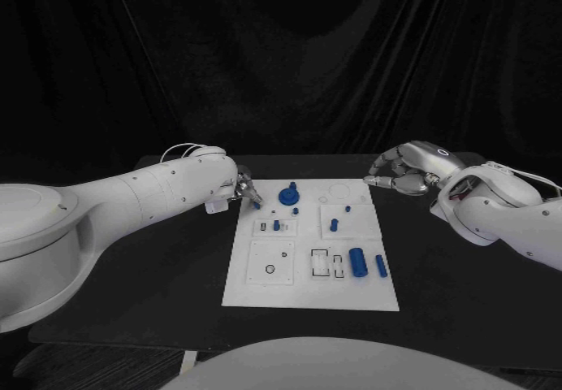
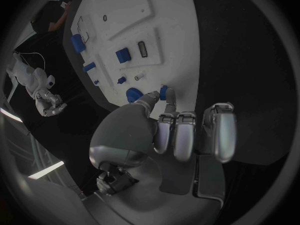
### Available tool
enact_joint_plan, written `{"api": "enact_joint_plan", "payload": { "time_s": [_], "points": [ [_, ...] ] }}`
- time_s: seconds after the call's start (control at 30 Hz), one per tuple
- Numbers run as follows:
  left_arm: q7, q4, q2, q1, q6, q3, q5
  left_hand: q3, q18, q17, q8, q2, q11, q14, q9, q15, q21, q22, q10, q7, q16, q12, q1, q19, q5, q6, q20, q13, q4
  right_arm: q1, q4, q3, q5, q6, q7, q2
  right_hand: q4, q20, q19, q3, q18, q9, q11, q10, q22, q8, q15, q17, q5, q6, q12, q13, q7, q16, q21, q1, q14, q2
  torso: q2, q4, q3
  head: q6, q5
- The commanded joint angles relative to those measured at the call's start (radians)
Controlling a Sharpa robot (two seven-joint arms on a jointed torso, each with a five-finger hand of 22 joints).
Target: Assemble the parts on the task board
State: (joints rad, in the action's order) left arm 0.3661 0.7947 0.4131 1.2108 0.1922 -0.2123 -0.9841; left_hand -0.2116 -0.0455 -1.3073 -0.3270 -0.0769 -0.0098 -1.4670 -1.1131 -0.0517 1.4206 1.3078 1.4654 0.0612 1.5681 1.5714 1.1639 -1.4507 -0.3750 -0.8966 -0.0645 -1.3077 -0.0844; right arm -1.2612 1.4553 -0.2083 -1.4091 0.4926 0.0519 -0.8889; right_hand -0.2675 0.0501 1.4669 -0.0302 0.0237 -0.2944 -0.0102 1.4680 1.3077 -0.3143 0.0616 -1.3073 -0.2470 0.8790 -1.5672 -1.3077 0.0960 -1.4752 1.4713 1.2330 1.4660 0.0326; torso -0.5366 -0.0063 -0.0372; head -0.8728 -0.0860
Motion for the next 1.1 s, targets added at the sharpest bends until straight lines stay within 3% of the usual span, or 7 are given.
{"api": "enact_joint_plan", "payload": {
  "time_s": [0.03, 0.13, 0.2, 0.33, 0.77, 0.9, 1.1],
  "points": [
    [-0.032, 0.001, 0.000, -0.002, 0.009, 0.001, 0.001, -0.060, 0.002, -0.263, 0.004, 0.015, 0.002, -0.104, -0.006, 0.004, -0.007, 0.205, 0.105, -0.004, 0.003, -0.001, 0.002, 0.011, -0.038, 0.007, 0.000, -0.263, 0.019, 0.002, 0.002, 0.001, -0.002, -0.001, -0.019, -0.002, 0.007, 0.004, 0.055, 0.001, 0.005, 0.002, -0.003, 0.103, 0.225, 0.004, -0.007, -0.009, -0.004, -0.004, -0.004, -0.263, -0.001, 0.006, -0.004, 0.007, 0.061, 0.007, 0.000, 0.0000, 0.0000, 0.000, 0.000],
    [-0.036, 0.003, 0.002, -0.002, 0.008, 0.001, 0.001, -0.155, 0.001, -0.263, -0.001, 0.042, 0.005, -0.104, -0.017, 0.005, -0.006, 0.205, 0.105, 0.000, 0.003, -0.001, -0.015, 0.012, -0.110, 0.005, 0.000, -0.263, 0.045, 0.002, 0.002, 0.001, -0.002, -0.002, -0.020, -0.001, 0.007, 0.004, 0.055, 0.001, 0.005, 0.002, -0.003, 0.103, 0.225, 0.004, -0.007, -0.009, -0.004, -0.004, -0.004, -0.263, -0.001, 0.006, -0.004, 0.007, 0.061, 0.007, 0.000, 0.0002, -0.0001, 0.000, 0.000],
    [-0.040, 0.006, 0.004, -0.002, 0.005, 0.001, 0.001, -0.218, 0.001, -0.263, -0.006, 0.057, 0.006, -0.104, -0.026, 0.007, -0.004, 0.206, 0.105, 0.002, 0.003, -0.001, -0.029, 0.011, -0.129, 0.003, 0.000, -0.263, 0.065, 0.002, 0.001, 0.001, -0.002, -0.002, -0.020, -0.001, 0.007, 0.004, 0.055, 0.001, 0.005, 0.002, -0.004, 0.103, 0.226, 0.004, -0.007, -0.009, -0.004, -0.004, -0.004, -0.263, -0.001, 0.006, -0.004, 0.008, 0.061, 0.009, 0.000, 0.0001, -0.0001, 0.000, 0.000],
    [-0.047, 0.016, 0.013, -0.002, -0.008, 0.001, 0.001, -0.267, 0.003, -0.263, -0.007, 0.071, 0.005, -0.104, -0.031, 0.007, 0.000, 0.207, 0.105, 0.003, 0.003, -0.001, -0.041, 0.008, -0.147, -0.003, -0.002, -0.263, 0.085, 0.002, 0.000, 0.001, -0.002, -0.004, -0.021, 0.000, 0.008, 0.004, 0.054, 0.002, 0.005, 0.002, -0.004, 0.103, 0.225, 0.004, -0.007, -0.008, -0.005, -0.004, -0.004, -0.263, -0.001, 0.006, -0.005, 0.009, 0.061, 0.010, 0.001, -0.0001, 0.0001, 0.000, -0.001],
    [-0.040, 0.118, 0.080, 0.003, -0.062, 0.001, 0.001, -0.326, 0.007, -0.263, -0.017, 0.088, 0.000, -0.104, -0.041, 0.001, 0.016, 0.212, 0.105, -0.002, 0.003, -0.001, -0.059, -0.006, -0.148, -0.035, 0.001, -0.263, 0.108, 0.002, -0.002, 0.001, -0.002, -0.008, -0.024, -0.003, 0.008, 0.004, 0.054, 0.003, 0.005, 0.002, -0.004, 0.103, 0.225, 0.004, -0.007, -0.007, -0.005, -0.003, -0.004, -0.263, 0.000, 0.006, -0.006, 0.010, 0.061, 0.011, 0.001, 0.0013, -0.0004, 0.000, 0.000],
    [-0.011, 0.182, 0.115, 0.018, -0.058, 0.001, 0.001, -0.332, 0.007, -0.263, -0.018, 0.092, -0.002, -0.104, -0.042, -0.001, 0.018, 0.213, 0.105, -0.005, 0.003, -0.001, -0.066, -0.009, -0.141, -0.041, 0.003, -0.263, 0.108, 0.002, -0.001, 0.001, -0.002, -0.009, -0.026, -0.006, 0.008, 0.004, 0.053, 0.003, 0.005, 0.002, -0.004, 0.103, 0.225, 0.004, -0.007, -0.006, -0.005, -0.003, -0.004, -0.263, 0.000, 0.007, -0.007, 0.011, 0.060, 0.013, 0.002, 0.0015, -0.0004, 0.000, 0.002],
    [0.058, 0.297, 0.182, 0.054, -0.018, 0.001, 0.001, -0.344, 0.007, -0.263, -0.017, 0.105, -0.006, -0.104, -0.042, -0.005, 0.019, 0.213, 0.105, -0.008, 0.003, -0.001, -0.076, -0.011, -0.128, -0.047, 0.006, -0.263, 0.115, 0.002, -0.002, 0.001, -0.002, -0.012, -0.030, -0.008, 0.008, 0.004, 0.053, 0.003, 0.005, 0.002, -0.004, 0.103, 0.225, 0.004, -0.007, -0.006, -0.005, -0.003, -0.004, -0.263, 0.000, 0.007, -0.007, 0.011, 0.060, 0.013, 0.002, 0.0011, -0.0004, 0.000, -0.001]
  ]
}}
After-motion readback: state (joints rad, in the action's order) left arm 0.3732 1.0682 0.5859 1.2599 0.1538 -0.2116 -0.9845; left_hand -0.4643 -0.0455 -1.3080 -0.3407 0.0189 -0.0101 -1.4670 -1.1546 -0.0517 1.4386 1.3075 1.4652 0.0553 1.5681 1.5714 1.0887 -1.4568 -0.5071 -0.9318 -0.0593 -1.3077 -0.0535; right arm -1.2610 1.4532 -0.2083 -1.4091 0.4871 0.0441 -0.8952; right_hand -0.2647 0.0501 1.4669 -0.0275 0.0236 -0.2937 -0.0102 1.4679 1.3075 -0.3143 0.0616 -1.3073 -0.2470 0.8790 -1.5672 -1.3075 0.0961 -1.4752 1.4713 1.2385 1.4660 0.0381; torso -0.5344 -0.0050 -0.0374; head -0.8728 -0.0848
